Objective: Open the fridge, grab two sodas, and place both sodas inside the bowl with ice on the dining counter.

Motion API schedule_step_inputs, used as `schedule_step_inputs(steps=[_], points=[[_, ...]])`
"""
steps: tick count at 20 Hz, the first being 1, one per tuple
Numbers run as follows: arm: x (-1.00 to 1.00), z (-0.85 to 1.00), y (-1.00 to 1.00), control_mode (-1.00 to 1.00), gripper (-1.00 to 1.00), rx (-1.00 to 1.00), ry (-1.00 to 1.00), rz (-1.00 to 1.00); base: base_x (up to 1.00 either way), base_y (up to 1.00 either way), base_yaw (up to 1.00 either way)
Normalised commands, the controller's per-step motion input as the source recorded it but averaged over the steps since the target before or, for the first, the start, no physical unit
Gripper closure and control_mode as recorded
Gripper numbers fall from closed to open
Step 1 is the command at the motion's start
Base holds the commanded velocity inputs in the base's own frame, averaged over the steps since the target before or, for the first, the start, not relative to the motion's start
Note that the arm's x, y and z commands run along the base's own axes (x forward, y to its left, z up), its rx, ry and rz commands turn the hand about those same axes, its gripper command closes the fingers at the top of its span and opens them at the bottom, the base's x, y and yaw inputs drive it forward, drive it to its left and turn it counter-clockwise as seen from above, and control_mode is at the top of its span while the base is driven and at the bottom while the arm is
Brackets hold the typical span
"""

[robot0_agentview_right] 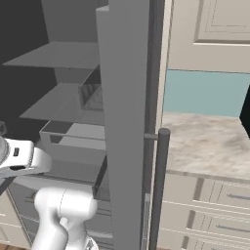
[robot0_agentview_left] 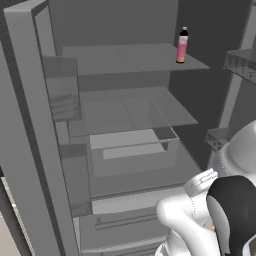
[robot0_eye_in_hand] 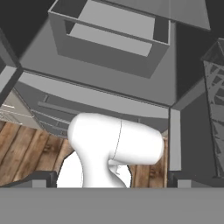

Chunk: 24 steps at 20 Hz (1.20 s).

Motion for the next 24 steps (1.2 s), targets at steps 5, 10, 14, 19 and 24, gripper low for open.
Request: schedule_step_inputs(steps=[5,10,14,19,24], points=[[0.00,0.00,0.00,1.00,-1.00,0.00,0.00,0.00,0.09,0.43,0.00],[0.00,0.00,0.00,1.00,-1.00,0.00,0.00,0.00,0.05,0.44,0.00],[0.14,0.01,0.00,-1.00,-1.00,0.01,-0.02,0.00,0.31,0.13,0.00],[0.45,0.38,-0.24,-1.00,-1.00,0.05,-0.19,0.00,0.00,0.00,0.00],[0.18,0.55,-0.18,-1.00,-1.00,0.01,-0.24,0.00,0.00,0.00,0.00]])
